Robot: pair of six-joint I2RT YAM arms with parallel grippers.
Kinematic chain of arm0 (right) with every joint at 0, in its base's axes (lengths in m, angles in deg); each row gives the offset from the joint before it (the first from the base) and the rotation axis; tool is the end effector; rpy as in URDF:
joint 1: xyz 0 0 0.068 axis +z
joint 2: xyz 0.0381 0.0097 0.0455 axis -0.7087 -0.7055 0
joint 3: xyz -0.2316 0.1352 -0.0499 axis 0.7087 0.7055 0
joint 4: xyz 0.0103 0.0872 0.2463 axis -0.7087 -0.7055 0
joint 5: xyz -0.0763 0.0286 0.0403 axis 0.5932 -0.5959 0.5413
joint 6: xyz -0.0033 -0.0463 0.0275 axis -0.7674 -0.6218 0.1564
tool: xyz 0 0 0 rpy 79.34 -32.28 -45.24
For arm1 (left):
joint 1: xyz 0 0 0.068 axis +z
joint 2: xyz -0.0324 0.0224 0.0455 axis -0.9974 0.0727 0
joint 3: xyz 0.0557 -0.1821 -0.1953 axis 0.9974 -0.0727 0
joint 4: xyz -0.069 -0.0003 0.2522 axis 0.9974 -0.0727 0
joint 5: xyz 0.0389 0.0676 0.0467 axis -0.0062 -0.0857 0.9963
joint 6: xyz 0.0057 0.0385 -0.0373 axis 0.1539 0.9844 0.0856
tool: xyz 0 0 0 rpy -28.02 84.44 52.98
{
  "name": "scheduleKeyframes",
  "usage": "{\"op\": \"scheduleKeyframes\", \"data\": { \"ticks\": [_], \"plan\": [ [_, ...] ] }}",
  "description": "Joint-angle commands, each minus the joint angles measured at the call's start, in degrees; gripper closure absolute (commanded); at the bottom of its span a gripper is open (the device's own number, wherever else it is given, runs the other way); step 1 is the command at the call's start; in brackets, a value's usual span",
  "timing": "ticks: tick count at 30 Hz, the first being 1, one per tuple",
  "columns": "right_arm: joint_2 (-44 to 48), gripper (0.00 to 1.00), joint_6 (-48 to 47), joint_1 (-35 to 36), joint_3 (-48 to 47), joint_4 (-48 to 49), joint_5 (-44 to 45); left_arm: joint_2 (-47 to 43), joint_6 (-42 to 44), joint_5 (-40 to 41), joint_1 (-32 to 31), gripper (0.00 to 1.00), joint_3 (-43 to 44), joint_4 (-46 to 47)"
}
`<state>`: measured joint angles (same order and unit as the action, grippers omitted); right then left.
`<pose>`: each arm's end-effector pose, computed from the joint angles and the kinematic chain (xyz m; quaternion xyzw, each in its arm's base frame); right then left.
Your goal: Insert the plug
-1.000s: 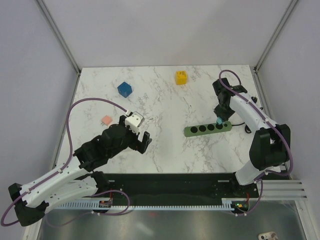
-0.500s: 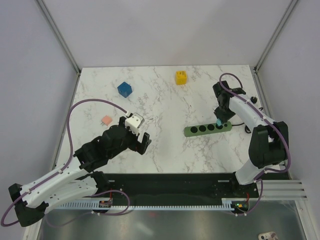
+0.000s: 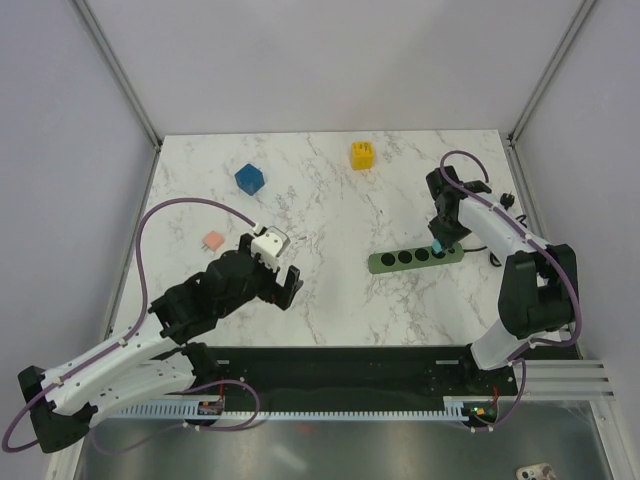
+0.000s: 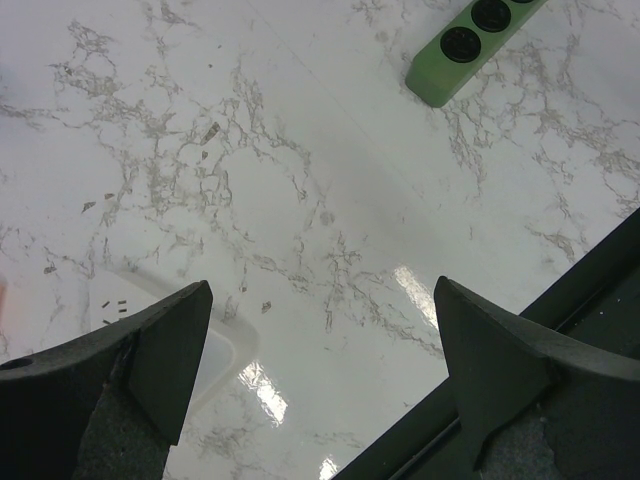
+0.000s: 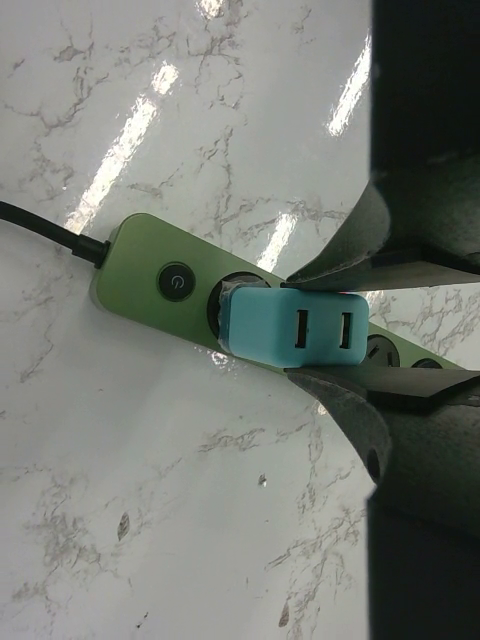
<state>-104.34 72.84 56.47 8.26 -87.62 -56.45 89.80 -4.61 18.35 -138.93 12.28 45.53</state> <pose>0.3041 0.0469 0.2284 0.5131 0.8286 -0.0751 0.2110 0.1064 -0.1275 0.3007 0.2701 0.8051 -0.1746 0.4984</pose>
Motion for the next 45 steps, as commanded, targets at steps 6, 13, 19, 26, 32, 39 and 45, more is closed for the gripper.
{"op": "scheduleKeyframes", "data": {
  "ticks": [6, 13, 19, 26, 32, 39, 45],
  "plan": [
    [-0.1, 1.0, 2.6, -1.3, 2.5, 0.1, 3.8, -0.6, -0.8, 0.8, 0.1, 0.01, -0.3, 1.1],
    [-0.5, 1.0, 3.1, -1.8, 1.8, -0.3, 4.7, -1.3, -0.8, 0.9, 0.1, 0.01, -0.4, 1.2],
    [-1.4, 1.0, 4.5, -1.8, 2.8, -0.3, 5.1, -1.7, -0.9, 0.9, 0.1, 0.01, -0.4, 1.2],
    [-2.4, 1.0, 6.6, -1.8, 2.8, 0.2, 4.0, -1.7, -1.0, 0.8, 0.1, 0.01, -0.3, 1.2],
    [-2.3, 1.0, 9.0, -1.8, 3.5, 0.2, 3.2, -2.0, -1.2, 0.7, 0.1, 0.01, -0.4, 1.2],
    [-3.4, 1.0, 10.2, -2.1, 2.5, 0.0, 2.5, -2.0, -0.9, 0.4, 0.1, 0.01, -0.5, 1.2],
    [-3.3, 1.0, 11.8, -2.0, 2.4, -1.2, 4.1, -2.6, -0.9, 0.6, 0.1, 0.01, -0.6, 1.1]
  ]
}}
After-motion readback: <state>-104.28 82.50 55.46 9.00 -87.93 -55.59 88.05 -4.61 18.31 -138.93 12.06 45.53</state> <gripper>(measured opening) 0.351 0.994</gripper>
